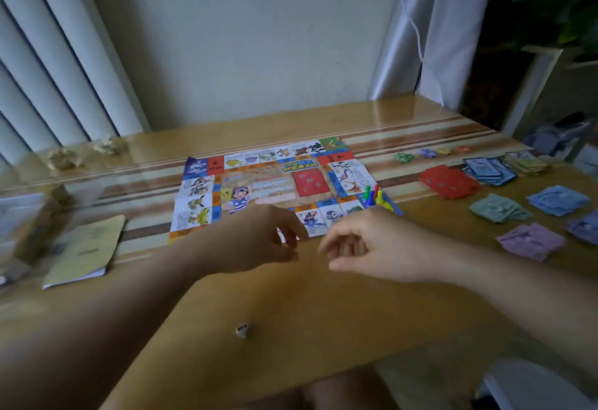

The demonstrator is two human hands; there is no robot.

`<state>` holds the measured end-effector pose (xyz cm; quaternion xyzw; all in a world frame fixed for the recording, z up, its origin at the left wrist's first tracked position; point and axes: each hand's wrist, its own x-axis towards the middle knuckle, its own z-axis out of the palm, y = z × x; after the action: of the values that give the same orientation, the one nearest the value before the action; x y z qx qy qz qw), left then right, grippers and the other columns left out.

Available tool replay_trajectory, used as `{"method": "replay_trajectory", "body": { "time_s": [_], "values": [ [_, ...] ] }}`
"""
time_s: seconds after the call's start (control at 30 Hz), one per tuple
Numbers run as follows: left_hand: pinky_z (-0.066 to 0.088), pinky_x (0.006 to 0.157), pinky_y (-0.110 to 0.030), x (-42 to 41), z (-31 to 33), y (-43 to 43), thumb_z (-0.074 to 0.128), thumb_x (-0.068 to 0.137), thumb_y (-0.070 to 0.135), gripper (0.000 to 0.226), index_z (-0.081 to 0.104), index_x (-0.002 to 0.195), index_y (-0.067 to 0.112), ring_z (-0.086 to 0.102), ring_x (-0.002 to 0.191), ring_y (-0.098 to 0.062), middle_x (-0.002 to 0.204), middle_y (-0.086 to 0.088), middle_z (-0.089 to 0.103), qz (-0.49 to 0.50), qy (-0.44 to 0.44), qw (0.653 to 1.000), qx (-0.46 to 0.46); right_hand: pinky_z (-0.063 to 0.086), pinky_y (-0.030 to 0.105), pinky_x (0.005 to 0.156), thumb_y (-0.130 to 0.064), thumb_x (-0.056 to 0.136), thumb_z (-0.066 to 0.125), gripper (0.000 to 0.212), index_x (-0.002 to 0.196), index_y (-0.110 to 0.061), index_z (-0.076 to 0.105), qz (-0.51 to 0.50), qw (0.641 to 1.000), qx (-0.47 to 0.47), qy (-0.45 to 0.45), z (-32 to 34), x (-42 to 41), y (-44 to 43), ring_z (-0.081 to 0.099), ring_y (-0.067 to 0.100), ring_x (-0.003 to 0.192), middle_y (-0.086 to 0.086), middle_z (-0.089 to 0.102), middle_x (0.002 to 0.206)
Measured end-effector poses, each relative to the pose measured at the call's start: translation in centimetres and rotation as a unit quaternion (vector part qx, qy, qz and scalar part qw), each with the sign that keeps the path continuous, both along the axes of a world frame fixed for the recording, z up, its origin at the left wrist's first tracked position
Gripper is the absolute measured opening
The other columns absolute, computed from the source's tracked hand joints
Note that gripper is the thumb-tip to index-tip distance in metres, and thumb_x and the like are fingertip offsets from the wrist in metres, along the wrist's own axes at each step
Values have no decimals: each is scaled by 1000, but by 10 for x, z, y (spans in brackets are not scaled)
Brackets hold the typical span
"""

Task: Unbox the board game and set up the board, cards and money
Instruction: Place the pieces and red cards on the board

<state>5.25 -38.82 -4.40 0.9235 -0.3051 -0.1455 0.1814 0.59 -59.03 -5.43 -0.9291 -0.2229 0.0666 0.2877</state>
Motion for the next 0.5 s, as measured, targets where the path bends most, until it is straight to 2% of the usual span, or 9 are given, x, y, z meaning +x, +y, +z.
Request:
{"method": "replay_trajectory", "body": {
  "time_s": [0.07, 0.13, 0.2, 0.27, 0.33, 0.4, 0.43, 0.5],
  "values": [
    [44, 69, -8, -17, -4, 20, 67, 86, 28, 19, 57, 96, 41, 57, 76, 9, 85, 23, 61, 9, 9, 999, 33, 43, 8, 69, -26, 86, 67, 25, 111, -24, 67, 72, 996, -51, 12, -8, -18, 25, 57, -1, 78, -18, 58, 86],
    [45, 71, -7, -28, -7, 36, 65, 88, 25, 18, 58, 96, 39, 59, 79, 8, 87, 22, 63, 27, 17, 999, 44, 40, 8, 71, -30, 88, 65, 32, 119, -25, 63, 102, 992, -73, -3, -16, -27, 46, 55, 1, 83, -16, 53, 95],
    [46, 73, -7, -37, -10, 47, 63, 89, 22, 17, 59, 97, 37, 59, 82, 8, 90, 21, 64, 42, 18, 998, 44, 37, 9, 71, -31, 88, 65, 37, 124, -25, 60, 105, 992, -66, -29, -24, -31, 65, 52, 1, 84, -14, 49, 98],
    [45, 72, -4, -43, -13, 56, 60, 91, 18, 17, 63, 102, 30, 58, 82, 9, 94, 18, 64, 51, 9, 998, 38, 32, 4, 71, -30, 87, 66, 40, 126, -23, 59, 109, 992, -36, -46, -31, -34, 81, 47, -4, 79, -13, 47, 101],
    [43, 71, -1, -47, -15, 62, 58, 91, 13, 19, 64, 106, 24, 55, 78, 12, 97, 15, 64, 53, -3, 998, 39, 31, 2, 78, -28, 88, 66, 38, 125, -21, 61, 123, 990, -14, -62, -38, -36, 94, 47, -7, 85, -7, 52, 111],
    [42, 71, -1, -49, -18, 66, 58, 91, 13, 20, 64, 107, 23, 53, 77, 12, 98, 14, 64, 50, -13, 998, 44, 40, 18, 93, -22, 89, 65, 28, 116, -16, 67, 138, 988, -7, -73, -44, -36, 104, 53, 8, 103, 2, 57, 116],
    [42, 72, -2, -49, -20, 68, 58, 91, 14, 20, 64, 107, 23, 53, 77, 13, 98, 15, 64, 49, -17, 998, 45, 42, 26, 95, -19, 89, 64, 23, 111, -13, 70, 141, 987, -7, -79, -45, -35, 107, 53, 14, 106, 5, 59, 113],
    [42, 72, -2, -48, -23, 68, 57, 92, 15, 19, 65, 106, 23, 53, 75, 14, 95, 16, 63, 49, -19, 998, 41, 42, 27, 94, -14, 89, 63, 18, 105, -10, 72, 142, 987, -8, -79, -46, -33, 104, 54, 16, 105, 5, 62, 110]
  ]
}}
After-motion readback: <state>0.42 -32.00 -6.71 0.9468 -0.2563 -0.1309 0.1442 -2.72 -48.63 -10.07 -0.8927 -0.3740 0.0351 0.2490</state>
